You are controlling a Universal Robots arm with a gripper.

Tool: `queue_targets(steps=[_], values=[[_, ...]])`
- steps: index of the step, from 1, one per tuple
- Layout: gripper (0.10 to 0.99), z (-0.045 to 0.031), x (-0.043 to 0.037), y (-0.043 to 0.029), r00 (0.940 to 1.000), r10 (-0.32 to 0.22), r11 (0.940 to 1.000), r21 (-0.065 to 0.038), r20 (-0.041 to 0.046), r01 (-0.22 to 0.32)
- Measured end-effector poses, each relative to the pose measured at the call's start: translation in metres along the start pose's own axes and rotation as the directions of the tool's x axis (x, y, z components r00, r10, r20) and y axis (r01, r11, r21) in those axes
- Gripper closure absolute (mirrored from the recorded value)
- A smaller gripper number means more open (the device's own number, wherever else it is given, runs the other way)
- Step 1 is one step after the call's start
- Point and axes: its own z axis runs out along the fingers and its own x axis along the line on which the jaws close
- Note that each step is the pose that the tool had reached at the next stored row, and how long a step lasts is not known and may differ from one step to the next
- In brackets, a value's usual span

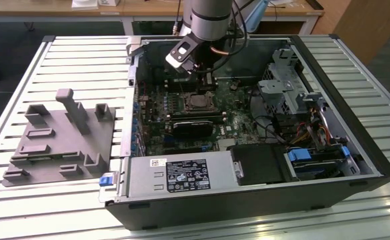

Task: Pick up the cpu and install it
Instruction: 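Install the first cpu locking lever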

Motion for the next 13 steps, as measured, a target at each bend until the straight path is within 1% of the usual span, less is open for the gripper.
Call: queue_targets(steps=[13], values=[[0.980,-0.0051,0.0001,0.0000,1.0000,0.000,1.0000,0.000,-0.0001,0.000]])
